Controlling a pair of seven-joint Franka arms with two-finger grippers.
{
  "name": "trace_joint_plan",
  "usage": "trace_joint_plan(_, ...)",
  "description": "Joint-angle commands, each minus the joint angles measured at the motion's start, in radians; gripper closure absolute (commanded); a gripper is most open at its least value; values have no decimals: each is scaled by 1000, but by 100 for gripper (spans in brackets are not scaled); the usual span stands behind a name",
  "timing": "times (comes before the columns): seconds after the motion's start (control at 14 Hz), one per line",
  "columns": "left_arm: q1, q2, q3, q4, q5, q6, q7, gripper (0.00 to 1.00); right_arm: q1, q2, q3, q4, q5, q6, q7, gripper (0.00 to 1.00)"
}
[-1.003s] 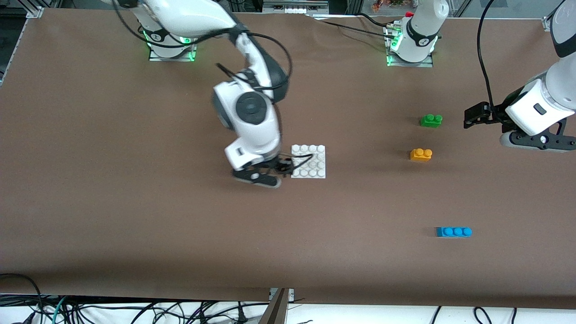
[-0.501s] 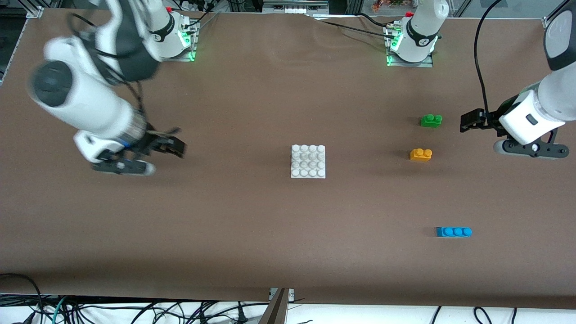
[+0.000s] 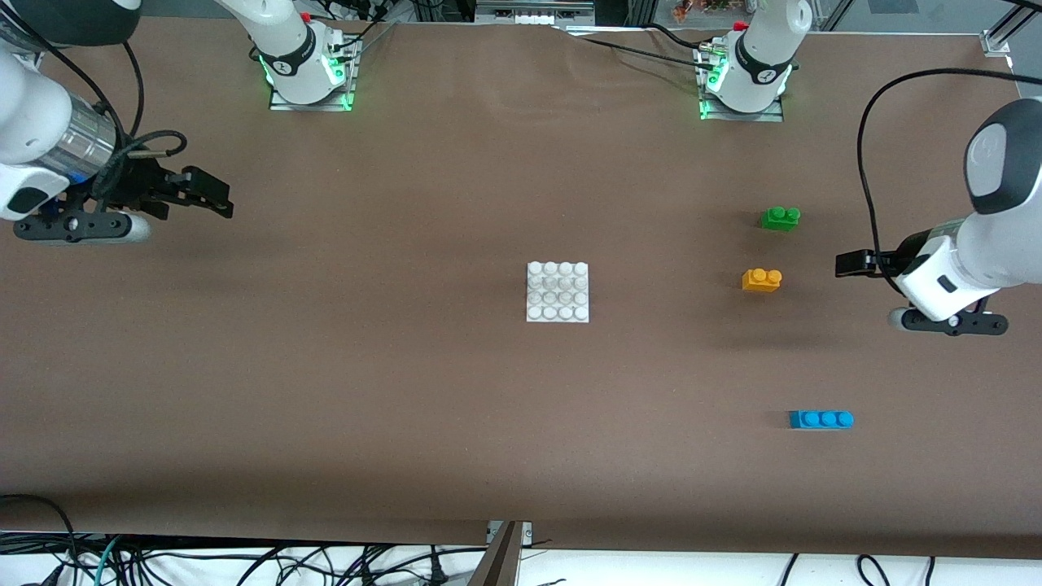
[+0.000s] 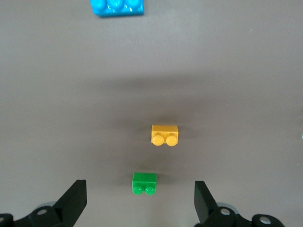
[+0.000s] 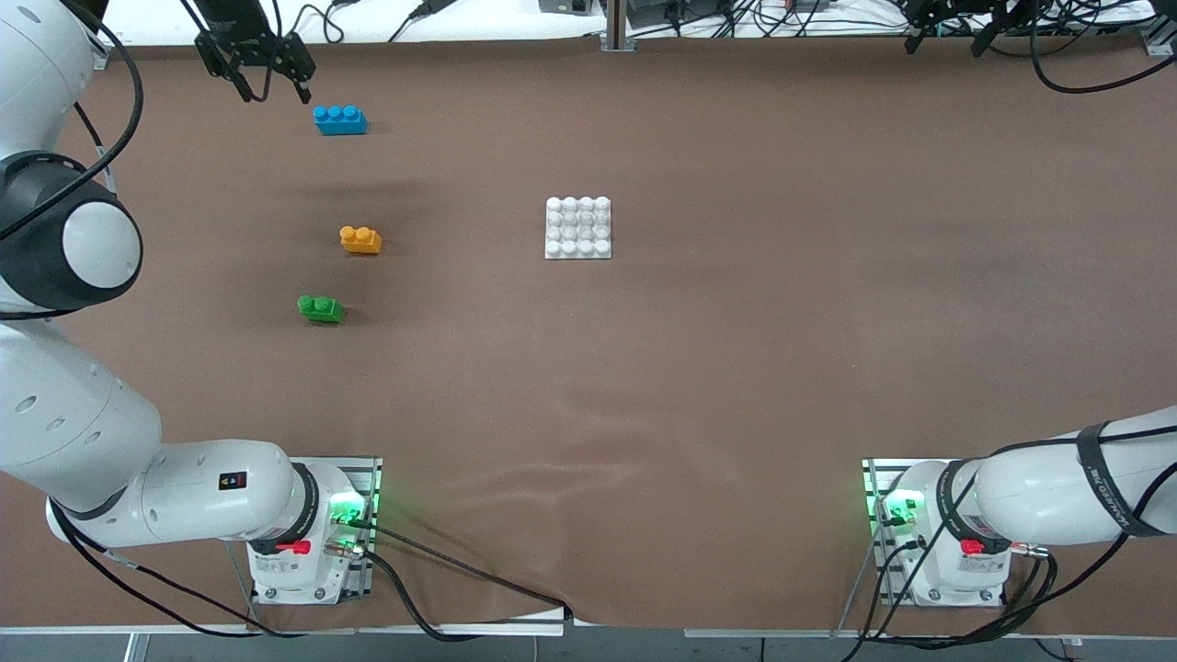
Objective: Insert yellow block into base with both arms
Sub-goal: 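Release the plate and retract the right gripper while the left gripper lowers, then lower the left gripper onto the yellow block and grasp it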
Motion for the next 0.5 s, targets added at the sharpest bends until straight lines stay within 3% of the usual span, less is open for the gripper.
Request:
trace_joint_plan(0.0, 3, -68, -8, -155, 19, 99, 61, 1, -15, -21, 27, 6, -30, -28, -9, 1)
trace_joint_plan(0.29, 2, -167, -31, -530, 14, 503, 66, 1, -15, -12, 18, 6, -54, -14, -9, 1)
trace_joint_plan(0.43, 15, -157, -33, -678, 23, 741, 66, 1, -19, -3, 14, 15, -59, -15, -14, 1)
